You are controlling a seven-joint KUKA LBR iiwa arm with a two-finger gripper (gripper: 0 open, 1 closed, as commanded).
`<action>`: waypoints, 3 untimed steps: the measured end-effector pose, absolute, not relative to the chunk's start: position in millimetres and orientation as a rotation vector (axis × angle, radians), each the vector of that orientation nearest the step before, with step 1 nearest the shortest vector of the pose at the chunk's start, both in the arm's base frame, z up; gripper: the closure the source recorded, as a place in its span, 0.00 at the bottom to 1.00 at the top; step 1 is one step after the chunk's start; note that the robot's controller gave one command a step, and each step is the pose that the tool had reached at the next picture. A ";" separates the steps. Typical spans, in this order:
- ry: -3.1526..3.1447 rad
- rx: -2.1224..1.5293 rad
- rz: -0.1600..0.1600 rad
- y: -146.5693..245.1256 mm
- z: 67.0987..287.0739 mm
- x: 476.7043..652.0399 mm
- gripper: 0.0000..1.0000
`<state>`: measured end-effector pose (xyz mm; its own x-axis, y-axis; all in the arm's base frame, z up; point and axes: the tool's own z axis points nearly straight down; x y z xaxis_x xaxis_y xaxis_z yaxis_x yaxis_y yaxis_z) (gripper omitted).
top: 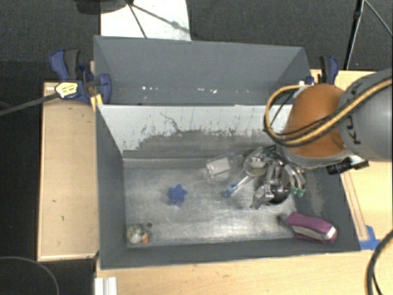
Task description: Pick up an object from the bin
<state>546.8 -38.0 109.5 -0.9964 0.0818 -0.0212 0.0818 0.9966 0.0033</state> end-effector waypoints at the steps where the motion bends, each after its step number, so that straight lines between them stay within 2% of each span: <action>1: 3.118 -0.239 -0.002 -23.2 73.8 559.1 0.00; 2: 3.133 0.079 0.004 -50.2 73.3 577.5 0.00; 3: 3.127 0.076 0.002 -50.5 75.3 579.6 1.00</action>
Offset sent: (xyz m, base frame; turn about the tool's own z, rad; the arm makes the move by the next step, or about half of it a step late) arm 0.0081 0.0152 -0.0393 -0.2351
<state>579.6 -50.5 75.3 -0.9987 0.0485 -0.0134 0.0485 0.9988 0.0014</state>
